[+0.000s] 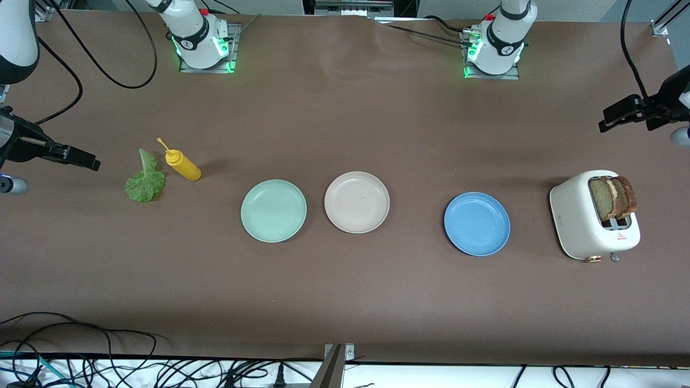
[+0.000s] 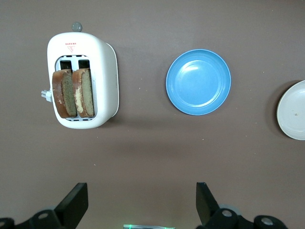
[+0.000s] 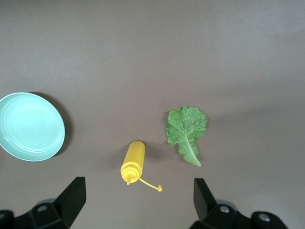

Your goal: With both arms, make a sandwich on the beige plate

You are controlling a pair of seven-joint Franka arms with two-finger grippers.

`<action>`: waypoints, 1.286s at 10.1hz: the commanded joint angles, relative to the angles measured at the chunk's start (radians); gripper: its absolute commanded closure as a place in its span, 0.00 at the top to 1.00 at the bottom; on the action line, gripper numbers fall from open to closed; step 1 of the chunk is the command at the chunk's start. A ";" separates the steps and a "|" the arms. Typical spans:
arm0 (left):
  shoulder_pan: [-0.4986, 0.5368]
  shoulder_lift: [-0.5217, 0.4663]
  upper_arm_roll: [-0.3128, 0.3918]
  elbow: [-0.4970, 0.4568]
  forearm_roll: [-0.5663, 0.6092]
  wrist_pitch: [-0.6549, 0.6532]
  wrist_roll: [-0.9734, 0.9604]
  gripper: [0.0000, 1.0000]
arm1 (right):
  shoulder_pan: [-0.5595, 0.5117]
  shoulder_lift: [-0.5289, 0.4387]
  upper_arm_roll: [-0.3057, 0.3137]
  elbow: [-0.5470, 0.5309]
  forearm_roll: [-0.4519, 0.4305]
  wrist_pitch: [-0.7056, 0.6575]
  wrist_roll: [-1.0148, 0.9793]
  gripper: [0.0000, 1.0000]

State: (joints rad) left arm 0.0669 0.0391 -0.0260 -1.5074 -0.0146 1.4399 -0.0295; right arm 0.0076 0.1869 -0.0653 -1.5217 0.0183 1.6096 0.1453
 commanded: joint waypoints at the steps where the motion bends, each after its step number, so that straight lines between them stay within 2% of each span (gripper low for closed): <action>1: 0.005 0.012 -0.006 0.032 0.025 -0.022 0.011 1.00 | -0.001 -0.007 0.001 0.014 -0.004 -0.017 -0.004 1.00; 13: 0.007 0.013 -0.005 0.032 0.025 -0.021 0.011 1.00 | -0.006 0.002 -0.001 0.012 -0.012 -0.017 -0.001 1.00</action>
State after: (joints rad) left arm 0.0682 0.0391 -0.0255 -1.5074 -0.0146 1.4399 -0.0295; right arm 0.0061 0.1899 -0.0675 -1.5203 0.0181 1.6094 0.1433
